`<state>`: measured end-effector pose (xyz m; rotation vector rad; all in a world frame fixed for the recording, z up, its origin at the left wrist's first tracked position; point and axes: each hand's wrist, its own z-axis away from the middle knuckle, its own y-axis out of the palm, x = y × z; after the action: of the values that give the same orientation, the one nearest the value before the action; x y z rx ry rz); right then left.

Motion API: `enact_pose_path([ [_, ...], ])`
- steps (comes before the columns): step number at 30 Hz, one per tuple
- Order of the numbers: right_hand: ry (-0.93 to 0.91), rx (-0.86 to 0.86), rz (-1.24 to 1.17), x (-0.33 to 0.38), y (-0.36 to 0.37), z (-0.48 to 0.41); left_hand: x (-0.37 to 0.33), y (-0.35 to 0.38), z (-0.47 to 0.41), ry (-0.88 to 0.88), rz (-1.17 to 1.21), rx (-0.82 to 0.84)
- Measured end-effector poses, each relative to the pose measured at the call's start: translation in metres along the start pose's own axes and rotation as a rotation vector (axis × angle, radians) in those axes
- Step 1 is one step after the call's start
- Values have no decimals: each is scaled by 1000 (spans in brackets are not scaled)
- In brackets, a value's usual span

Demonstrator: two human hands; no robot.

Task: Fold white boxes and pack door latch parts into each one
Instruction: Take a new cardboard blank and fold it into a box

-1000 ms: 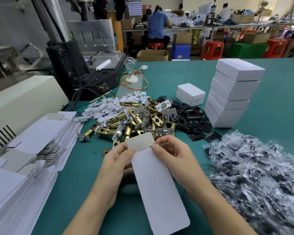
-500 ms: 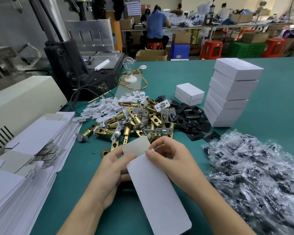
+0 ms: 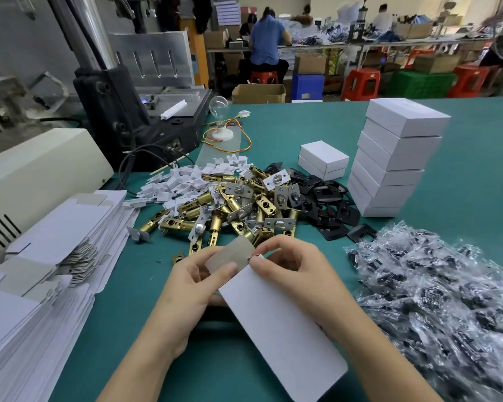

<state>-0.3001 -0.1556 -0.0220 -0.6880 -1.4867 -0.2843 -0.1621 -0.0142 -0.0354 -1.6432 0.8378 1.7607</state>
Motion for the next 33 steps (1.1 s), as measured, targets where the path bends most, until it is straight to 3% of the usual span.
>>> enact_pose_path([
  [6,18,-138,-128,0,-2,-1,-2,10,4,161,-36,21],
  [10,42,-80,-204,2,-1,-1,0,12,4,199,-28,13],
  [16,43,-48,-259,3,-1,-1,2,14,2,258,-20,-153],
  [33,-11,-110,-293,0,0,-1,8,12,6,411,-272,-183],
])
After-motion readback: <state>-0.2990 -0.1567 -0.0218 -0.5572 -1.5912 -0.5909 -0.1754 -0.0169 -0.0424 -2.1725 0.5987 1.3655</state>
